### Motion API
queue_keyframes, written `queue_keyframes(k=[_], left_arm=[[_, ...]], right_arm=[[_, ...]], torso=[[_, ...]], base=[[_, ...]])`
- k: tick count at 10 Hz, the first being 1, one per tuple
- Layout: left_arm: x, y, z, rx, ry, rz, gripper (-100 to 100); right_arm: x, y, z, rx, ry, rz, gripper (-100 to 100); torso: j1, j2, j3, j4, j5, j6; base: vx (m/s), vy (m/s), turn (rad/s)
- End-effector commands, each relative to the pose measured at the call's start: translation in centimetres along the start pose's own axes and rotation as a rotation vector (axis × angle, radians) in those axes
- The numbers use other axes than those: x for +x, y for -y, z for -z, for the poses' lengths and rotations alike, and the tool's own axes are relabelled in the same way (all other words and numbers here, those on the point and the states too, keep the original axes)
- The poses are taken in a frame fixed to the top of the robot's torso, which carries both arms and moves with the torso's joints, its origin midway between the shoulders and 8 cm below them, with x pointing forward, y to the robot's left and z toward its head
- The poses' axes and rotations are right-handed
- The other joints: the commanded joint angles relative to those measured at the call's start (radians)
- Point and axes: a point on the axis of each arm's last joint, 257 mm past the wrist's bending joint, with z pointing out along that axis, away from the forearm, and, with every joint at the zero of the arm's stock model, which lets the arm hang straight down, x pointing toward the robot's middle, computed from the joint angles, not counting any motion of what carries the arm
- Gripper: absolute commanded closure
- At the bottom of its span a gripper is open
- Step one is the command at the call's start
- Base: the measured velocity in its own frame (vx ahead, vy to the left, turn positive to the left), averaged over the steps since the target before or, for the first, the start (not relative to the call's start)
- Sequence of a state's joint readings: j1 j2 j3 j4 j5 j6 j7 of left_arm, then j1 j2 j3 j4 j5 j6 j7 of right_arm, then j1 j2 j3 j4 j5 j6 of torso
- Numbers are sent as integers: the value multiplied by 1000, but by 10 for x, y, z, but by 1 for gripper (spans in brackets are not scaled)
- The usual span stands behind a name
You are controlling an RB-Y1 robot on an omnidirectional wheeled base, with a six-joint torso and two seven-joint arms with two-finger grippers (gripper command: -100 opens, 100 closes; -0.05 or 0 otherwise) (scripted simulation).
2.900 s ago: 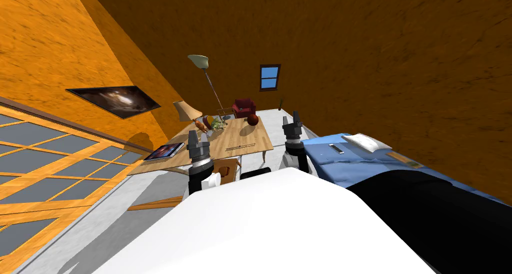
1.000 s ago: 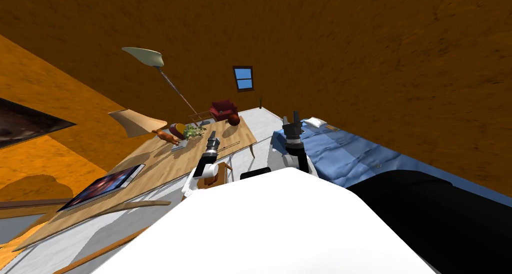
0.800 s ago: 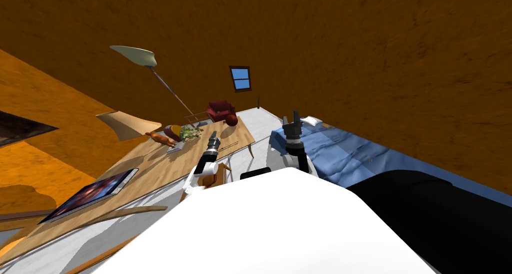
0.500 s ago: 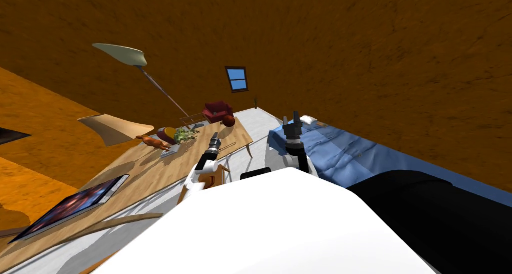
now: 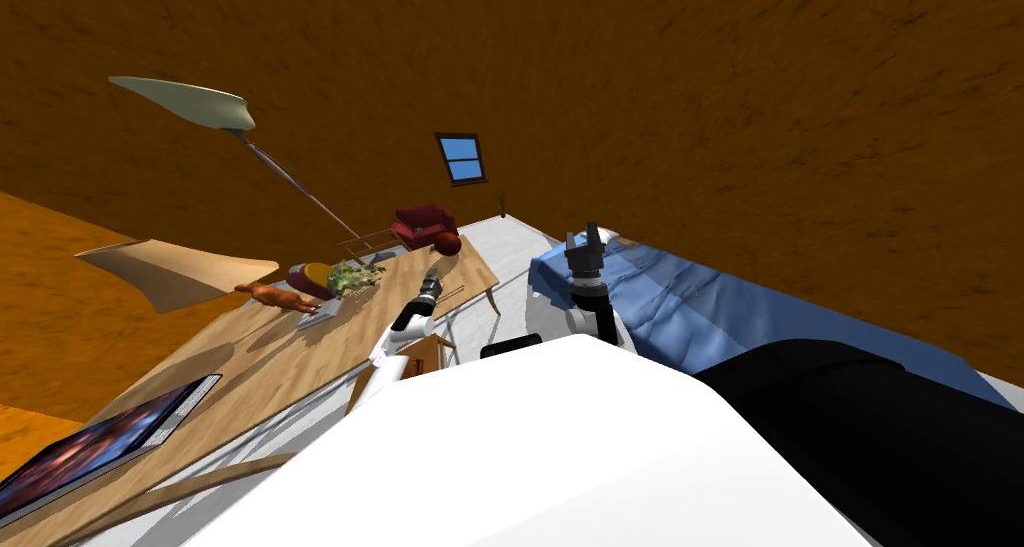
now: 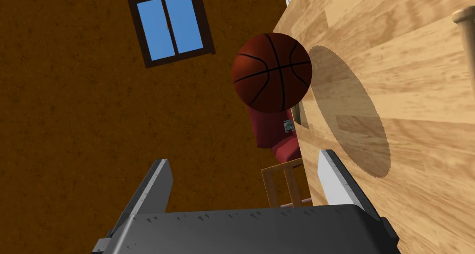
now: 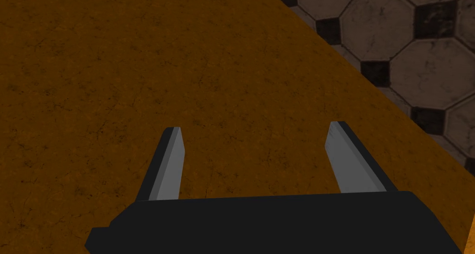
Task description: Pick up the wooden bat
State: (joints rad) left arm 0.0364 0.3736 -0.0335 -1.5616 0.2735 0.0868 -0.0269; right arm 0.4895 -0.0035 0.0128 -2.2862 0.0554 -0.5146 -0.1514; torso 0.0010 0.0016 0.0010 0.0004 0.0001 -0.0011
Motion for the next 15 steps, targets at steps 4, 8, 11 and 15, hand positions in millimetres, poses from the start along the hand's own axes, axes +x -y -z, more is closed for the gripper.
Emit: queue_keyframes(k=[4,8,11,15], left_arm=[[-19,-46,-16,-177,16,41,-100],[-37,-73,-26,-296,34,84,-100],[-50,-102,-24,-400,55,110,-100],[-64,-134,-18,-507,82,139,-100]], right_arm=[[0,0,0,0,0,0,0],[0,0,0,0,0,0,0],[0,0,0,0,0,0,0],[0,0,0,0,0,0,0]], torso=[[0,-1,0,0,0,1],[1,-1,-1,0,0,0],[1,-1,-1,0,0,-1],[2,-2,-1,0,0,-1]], base=[[-10,-7,-128],[-2,0,-94],[2,4,-72],[7,14,-63]])
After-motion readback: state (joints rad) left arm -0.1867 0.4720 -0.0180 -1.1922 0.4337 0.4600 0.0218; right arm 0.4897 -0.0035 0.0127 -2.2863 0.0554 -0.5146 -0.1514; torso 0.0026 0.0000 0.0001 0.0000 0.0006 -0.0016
